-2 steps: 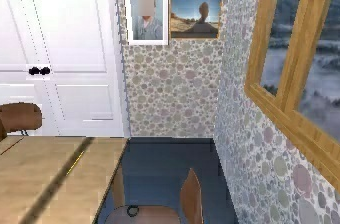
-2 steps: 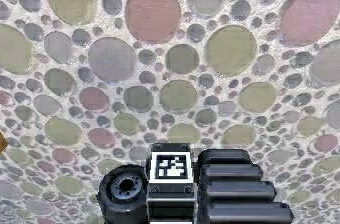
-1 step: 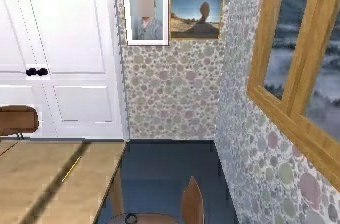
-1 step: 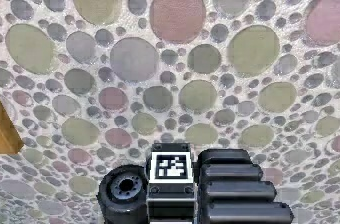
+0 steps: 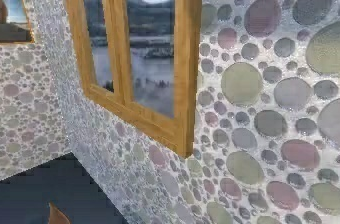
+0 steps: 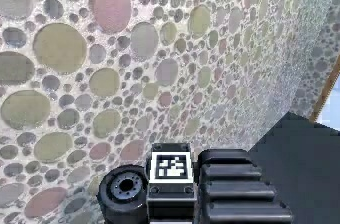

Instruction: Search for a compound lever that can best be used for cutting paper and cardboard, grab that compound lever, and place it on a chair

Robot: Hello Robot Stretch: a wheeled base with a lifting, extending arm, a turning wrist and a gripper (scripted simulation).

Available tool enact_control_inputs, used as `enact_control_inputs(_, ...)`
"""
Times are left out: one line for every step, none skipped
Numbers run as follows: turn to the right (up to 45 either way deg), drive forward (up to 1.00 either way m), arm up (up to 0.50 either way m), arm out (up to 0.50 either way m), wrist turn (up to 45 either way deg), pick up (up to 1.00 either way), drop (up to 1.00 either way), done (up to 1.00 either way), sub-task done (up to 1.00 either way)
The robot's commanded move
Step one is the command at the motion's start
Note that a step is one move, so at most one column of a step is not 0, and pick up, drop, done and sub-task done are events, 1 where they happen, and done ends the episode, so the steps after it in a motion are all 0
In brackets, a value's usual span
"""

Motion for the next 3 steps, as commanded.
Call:
enact_control_inputs(45.0, 0.00, 0.00, 0.00, 0.0, 0.00, 0.00, 0.00, 0.00)
enact_control_inputs(45.0, 0.00, 0.00, 0.00, 0.0, 0.00, 0.00, 0.00, 0.00)
enact_control_inputs(42.0, 0.00, 0.00, 0.00, 0.0, 0.00, 0.00, 0.00, 0.00)
